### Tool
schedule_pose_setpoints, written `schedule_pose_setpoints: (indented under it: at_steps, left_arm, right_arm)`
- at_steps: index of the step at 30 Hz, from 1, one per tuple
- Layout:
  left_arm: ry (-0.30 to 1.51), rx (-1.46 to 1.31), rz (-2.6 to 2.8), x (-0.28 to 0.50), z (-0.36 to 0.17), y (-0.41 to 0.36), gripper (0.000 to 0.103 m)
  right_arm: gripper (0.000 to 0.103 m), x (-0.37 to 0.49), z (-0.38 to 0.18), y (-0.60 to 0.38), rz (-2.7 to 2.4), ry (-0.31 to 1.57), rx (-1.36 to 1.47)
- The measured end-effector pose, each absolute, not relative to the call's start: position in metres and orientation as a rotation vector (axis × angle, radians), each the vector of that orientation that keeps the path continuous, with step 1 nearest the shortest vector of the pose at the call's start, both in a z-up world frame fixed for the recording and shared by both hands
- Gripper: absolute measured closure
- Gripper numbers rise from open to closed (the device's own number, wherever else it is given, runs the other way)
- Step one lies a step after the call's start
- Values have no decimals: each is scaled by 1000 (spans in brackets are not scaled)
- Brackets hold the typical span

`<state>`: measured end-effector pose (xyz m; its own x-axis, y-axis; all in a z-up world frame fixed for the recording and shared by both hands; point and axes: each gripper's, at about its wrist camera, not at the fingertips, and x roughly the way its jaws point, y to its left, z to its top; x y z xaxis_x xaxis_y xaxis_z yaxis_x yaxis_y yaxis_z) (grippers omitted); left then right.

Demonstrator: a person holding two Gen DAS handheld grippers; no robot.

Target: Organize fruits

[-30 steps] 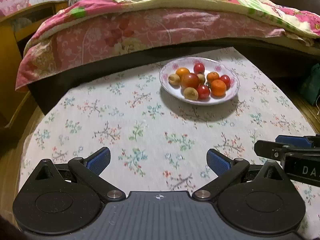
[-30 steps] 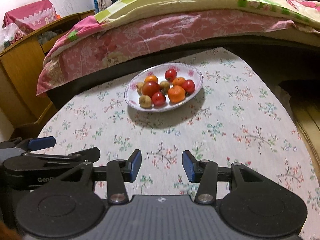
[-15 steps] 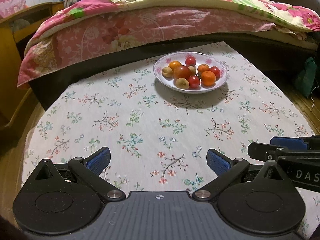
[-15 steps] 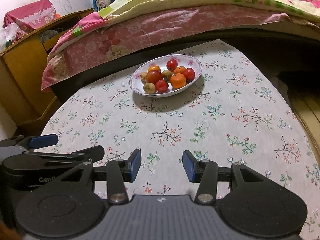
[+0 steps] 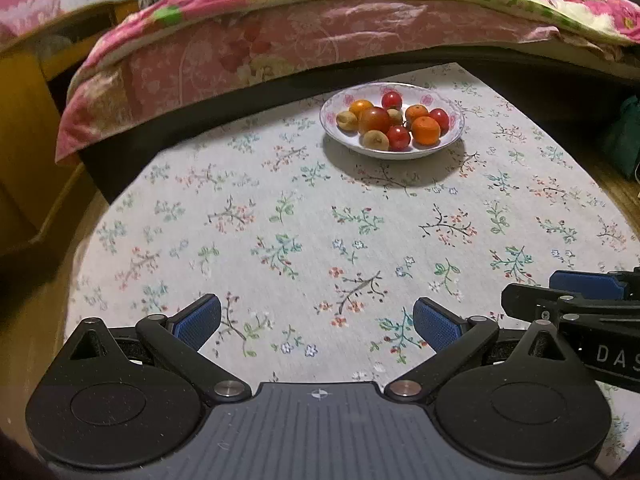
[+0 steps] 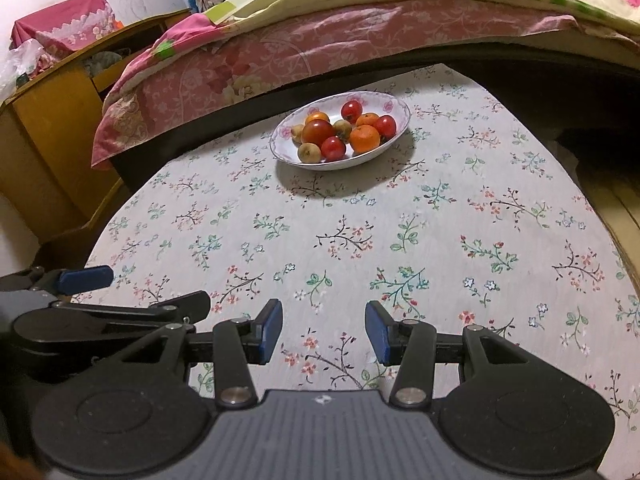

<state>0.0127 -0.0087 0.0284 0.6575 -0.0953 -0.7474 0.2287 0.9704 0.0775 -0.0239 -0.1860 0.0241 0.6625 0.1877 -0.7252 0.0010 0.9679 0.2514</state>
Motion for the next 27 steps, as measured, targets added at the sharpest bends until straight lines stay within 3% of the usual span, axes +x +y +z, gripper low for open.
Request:
schedule_pose_setpoints:
  at_steps: [27]
  left_arm:
    - [870, 144, -185, 10, 23, -7, 0]
  right_arm:
    - [59, -27, 22, -185, 112, 858, 248]
